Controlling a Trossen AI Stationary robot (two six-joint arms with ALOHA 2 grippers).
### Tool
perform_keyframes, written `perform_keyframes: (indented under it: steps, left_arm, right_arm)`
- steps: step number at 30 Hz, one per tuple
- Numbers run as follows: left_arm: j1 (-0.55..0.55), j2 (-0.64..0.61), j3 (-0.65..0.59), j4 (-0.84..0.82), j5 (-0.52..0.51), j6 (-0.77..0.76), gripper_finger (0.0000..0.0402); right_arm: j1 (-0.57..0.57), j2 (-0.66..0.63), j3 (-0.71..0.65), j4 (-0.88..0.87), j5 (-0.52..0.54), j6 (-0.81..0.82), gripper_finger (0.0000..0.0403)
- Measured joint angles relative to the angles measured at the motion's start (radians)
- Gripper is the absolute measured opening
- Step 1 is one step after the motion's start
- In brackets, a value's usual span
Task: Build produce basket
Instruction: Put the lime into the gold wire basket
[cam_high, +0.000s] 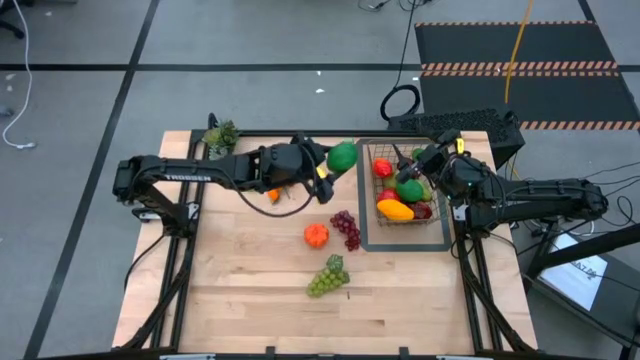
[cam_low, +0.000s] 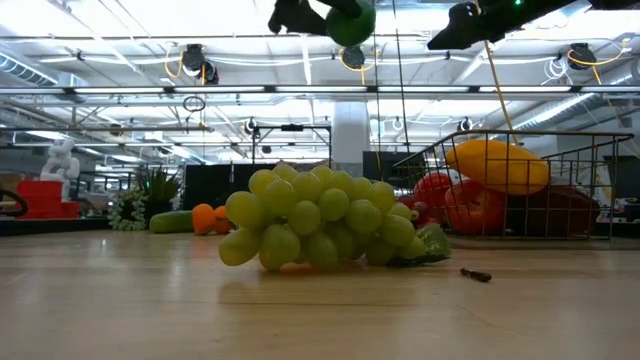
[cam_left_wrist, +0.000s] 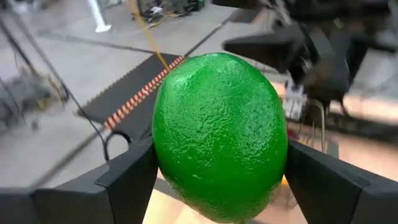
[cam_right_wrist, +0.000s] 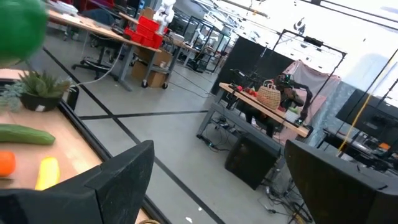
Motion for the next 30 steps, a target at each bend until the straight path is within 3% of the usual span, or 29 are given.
perform_keyframes:
  steps: [4, 10, 21, 30]
  left_arm:
    - [-0.024, 0.000, 0.000, -0.016, 0.000, 0.193, 0.0321]
    - [-0.046, 0.000, 0.000, -0.040, 0.000, 0.448, 0.0321]
    - [-0.046, 0.000, -0.001, -0.175, -0.125, 0.711, 0.0321]
    - [-0.047, 0.000, -0.001, -0.201, -0.137, 0.832, 0.0321]
  right_arm:
    - [0.007, 0.000, 0.000, 0.000, -0.065, 0.027, 0.0357]
    - [-0.001, 0.000, 0.000, 0.019, -0.278, 0.172, 0.0357]
    - [-0.069, 0.044, 0.000, 0.014, -0.742, 0.689, 0.0357]
    - [-0.069, 0.244, 0.001, 0.120, -0.761, 0.767, 0.0357]
